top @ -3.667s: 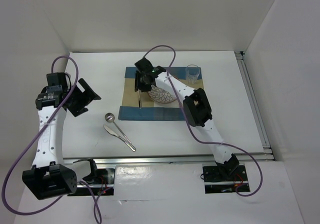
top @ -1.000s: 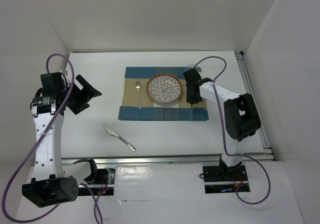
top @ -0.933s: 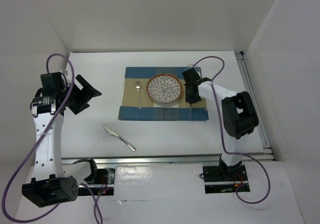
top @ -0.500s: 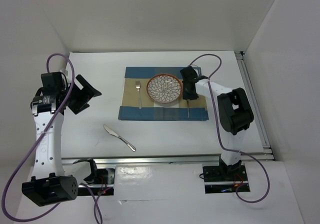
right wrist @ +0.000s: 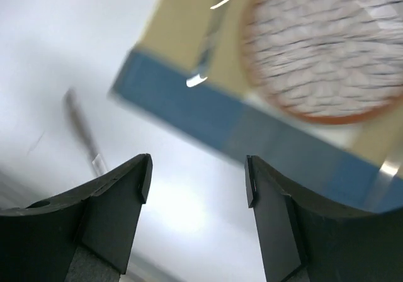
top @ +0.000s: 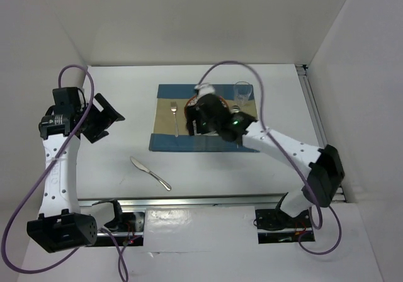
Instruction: Set the dinner table for one person
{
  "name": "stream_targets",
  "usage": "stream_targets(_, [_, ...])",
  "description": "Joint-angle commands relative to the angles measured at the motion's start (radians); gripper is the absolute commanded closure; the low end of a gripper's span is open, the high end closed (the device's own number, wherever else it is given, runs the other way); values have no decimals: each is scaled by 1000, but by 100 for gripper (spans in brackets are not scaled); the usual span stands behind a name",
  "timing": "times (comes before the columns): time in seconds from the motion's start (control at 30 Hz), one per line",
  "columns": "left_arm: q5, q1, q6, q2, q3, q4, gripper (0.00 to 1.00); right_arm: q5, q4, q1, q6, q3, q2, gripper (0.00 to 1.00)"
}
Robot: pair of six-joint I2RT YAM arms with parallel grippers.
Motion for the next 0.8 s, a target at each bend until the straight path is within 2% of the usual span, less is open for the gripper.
stream_targets(0.0, [-60, 14, 8, 11, 91, -45, 5, -21, 13, 184, 10, 55, 187, 28])
stream_targets(0.17, [-35, 14, 8, -14, 101, -45, 5, -10, 13, 363, -58, 265, 416, 28])
stream_targets(0.33, [-17, 14, 8, -14, 92, -45, 5, 1, -79, 425, -108, 408, 609, 28])
stream_targets(0.43, [-17, 14, 19, -25, 81, -45, 5, -9, -103, 437, -127, 433, 668, 28])
stream_targets(0.63, [-6, 14, 19, -25, 69, -36, 5, 2, -103, 460, -115, 396, 686, 29])
stream_targets(0.77, [-6, 14, 19, -25, 50, -36, 5, 11, -112, 460, -115, 369, 711, 41])
